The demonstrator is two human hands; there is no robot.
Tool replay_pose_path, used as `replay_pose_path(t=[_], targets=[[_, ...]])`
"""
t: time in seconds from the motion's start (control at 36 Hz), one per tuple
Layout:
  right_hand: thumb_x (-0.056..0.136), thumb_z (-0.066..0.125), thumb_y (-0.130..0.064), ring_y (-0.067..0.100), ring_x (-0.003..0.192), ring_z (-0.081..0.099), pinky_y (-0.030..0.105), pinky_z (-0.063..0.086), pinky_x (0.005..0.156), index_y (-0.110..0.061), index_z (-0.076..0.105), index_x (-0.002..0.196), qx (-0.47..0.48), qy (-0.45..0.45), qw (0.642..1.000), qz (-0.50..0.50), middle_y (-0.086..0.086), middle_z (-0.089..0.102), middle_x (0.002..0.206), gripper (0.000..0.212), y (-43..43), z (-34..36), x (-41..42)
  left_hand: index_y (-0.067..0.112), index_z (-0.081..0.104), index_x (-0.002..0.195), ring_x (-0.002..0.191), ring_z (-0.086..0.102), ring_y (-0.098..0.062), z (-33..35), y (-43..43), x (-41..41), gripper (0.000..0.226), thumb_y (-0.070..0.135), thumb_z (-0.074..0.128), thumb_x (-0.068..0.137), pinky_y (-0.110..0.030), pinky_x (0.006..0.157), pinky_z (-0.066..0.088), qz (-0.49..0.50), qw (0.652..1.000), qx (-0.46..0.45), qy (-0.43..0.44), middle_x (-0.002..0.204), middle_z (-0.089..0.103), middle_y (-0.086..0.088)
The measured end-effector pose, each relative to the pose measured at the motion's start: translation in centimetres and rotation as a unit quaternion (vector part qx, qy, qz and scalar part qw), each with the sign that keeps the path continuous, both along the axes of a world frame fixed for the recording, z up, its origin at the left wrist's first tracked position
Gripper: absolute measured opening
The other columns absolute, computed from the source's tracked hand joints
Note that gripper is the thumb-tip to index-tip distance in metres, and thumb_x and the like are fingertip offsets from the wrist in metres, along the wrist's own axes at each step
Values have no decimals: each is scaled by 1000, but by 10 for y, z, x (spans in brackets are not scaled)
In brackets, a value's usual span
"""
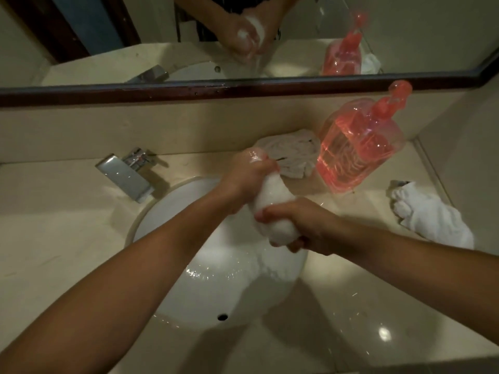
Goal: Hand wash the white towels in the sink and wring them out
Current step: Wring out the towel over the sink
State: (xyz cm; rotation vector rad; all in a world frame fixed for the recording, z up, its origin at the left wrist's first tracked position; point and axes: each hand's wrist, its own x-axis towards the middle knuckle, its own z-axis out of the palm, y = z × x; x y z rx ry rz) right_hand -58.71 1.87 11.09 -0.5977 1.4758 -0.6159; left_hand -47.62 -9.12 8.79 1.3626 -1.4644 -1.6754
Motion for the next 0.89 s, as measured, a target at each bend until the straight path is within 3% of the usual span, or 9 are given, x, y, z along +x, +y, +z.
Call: replay_pose_path(t=[0.22, 0.33, 0.44, 0.53, 0.61, 0.67, 0.72, 0.81, 0.89], targets=[[85, 84, -29, 23, 62, 73, 22, 39, 44, -15, 73, 106, -73, 101, 992, -16, 7, 78, 83, 28, -8, -21, 8, 18, 54, 78, 69, 50, -15, -5, 2, -3, 21, 16, 71, 90, -31, 64, 43, 42, 994, -82, -51, 76, 54, 2], [88, 81, -25, 22, 64, 72, 25, 42, 47, -15, 71, 113, -85, 79, 993, -2, 7, 77, 84, 28, -4, -14, 3, 19, 58, 79, 71, 55, -17, 3, 9, -1, 16, 30, 70, 78, -32, 65, 48, 78, 994, -74, -23, 76, 58, 1], [88, 83, -21, 19, 81, 77, 35, 58, 51, -31, 68, 111, -173, 123, 977, 29, -2, 78, 94, 29, 3, -2, -3, 23, 61, 81, 79, 63, -17, 6, 12, 2, 20, 13, 77, 88, -34, 69, 55, 124, 991, -47, 19, 85, 64, 2], [78, 92, -27, 18, 101, 70, 36, 63, 78, -23, 58, 131, -259, 263, 927, 70, -2, 70, 115, 63, 6, -2, -10, 16, 68, 104, 87, 70, -22, 6, 16, 3, 25, 19, 84, 85, -34, 70, 60, 222, 972, 47, 65, 101, 72, -6], [65, 98, -50, 18, 133, 44, 34, 47, 106, -17, 30, 160, -315, 443, 814, 205, 6, 44, 152, 121, 3, -12, -16, 4, 65, 127, 94, 78, -30, 8, 20, 3, 61, 34, 90, 80, -44, 78, 66, 283, 941, 145, 115, 108, 77, -15], [64, 97, -54, 33, 144, 38, 48, 43, 114, -20, 19, 164, -323, 513, 756, 248, 14, 34, 163, 132, 1, -16, -14, 4, 67, 125, 97, 79, -34, 13, 21, 2, 67, 44, 92, 78, -54, 86, 65, 292, 929, 181, 139, 110, 79, -17], [66, 97, -54, 45, 147, 35, 57, 38, 118, -30, 2, 163, -310, 555, 730, 251, 20, 26, 168, 137, -3, -21, -13, 4, 71, 122, 95, 79, -35, 22, 24, 0, 66, 51, 89, 80, -57, 89, 64, 272, 924, 211, 168, 109, 80, -17], [69, 97, -37, 46, 139, 45, 58, 46, 112, -29, 6, 163, -312, 541, 756, 196, 20, 39, 159, 131, -6, -27, -13, 5, 72, 122, 94, 80, -32, 34, 26, -1, 72, 63, 83, 79, -54, 93, 63, 244, 925, 216, 194, 107, 81, -13], [62, 95, -27, 26, 112, 66, 48, 61, 87, -23, 42, 150, -314, 404, 854, 99, 2, 64, 129, 103, -9, -17, -21, 10, 74, 123, 105, 77, -27, 46, 27, 11, 79, 76, 70, 79, -46, 101, 58, 140, 952, 183, 201, 111, 81, -10]])
